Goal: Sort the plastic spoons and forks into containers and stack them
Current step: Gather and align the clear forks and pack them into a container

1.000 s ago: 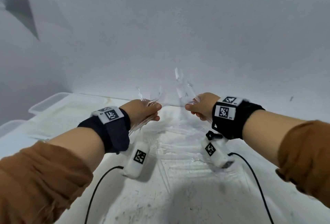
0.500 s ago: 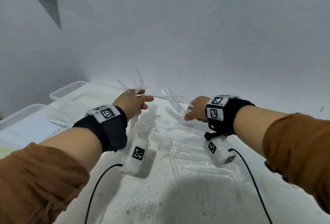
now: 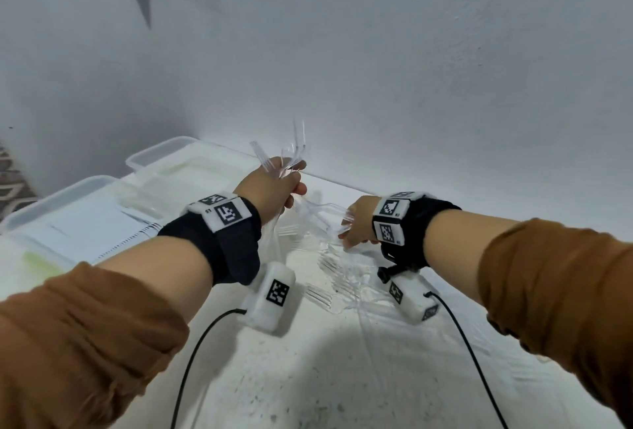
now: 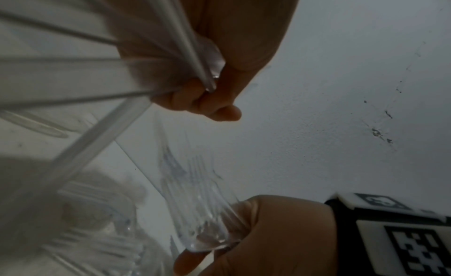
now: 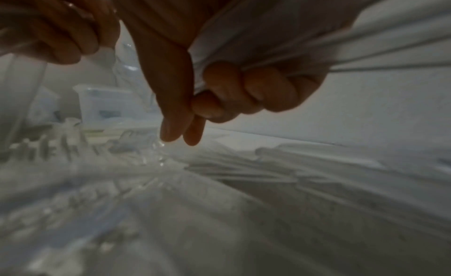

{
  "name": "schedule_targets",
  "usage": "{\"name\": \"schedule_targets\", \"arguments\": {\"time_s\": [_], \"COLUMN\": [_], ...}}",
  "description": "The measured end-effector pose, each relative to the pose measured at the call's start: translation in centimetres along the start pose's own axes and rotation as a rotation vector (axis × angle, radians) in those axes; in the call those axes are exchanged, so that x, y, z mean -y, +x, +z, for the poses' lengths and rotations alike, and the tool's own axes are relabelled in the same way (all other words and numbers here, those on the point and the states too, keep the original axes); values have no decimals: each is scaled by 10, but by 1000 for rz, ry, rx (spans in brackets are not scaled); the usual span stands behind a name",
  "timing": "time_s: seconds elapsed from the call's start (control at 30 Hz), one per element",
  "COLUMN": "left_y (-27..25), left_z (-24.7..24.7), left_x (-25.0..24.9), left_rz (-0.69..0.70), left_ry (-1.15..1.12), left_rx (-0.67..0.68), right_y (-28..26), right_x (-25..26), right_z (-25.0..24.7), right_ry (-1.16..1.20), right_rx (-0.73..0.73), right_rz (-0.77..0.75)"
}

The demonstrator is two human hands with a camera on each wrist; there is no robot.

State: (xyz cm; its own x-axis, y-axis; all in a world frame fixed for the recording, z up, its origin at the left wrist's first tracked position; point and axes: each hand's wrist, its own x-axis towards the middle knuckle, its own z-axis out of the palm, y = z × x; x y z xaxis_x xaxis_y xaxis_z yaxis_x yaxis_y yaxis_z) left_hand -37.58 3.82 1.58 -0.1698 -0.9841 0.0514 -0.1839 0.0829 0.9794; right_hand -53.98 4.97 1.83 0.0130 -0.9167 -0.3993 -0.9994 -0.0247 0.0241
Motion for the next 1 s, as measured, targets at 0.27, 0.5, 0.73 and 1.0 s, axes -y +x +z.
{"name": "schedule_targets", "arguments": {"time_s": [0.27, 0.5, 0.73, 1.0], "left_y": [2, -2, -7, -29], "left_z": [-14, -15, -16, -11], "left_x": [14, 15, 4, -10], "left_rz": [-77, -57, -50, -65], "left_ry": [22, 117, 187, 295], "left_rx": [55, 97, 124, 120], "right_y": [18, 13, -3, -35], "right_x": [12, 10, 3, -21], "right_z": [6, 4, -9, -14], "right_ry": [-130, -116, -39, 130], "right_rx": [91, 80, -7, -83], "right_rz": [-11, 16, 80, 129]}}
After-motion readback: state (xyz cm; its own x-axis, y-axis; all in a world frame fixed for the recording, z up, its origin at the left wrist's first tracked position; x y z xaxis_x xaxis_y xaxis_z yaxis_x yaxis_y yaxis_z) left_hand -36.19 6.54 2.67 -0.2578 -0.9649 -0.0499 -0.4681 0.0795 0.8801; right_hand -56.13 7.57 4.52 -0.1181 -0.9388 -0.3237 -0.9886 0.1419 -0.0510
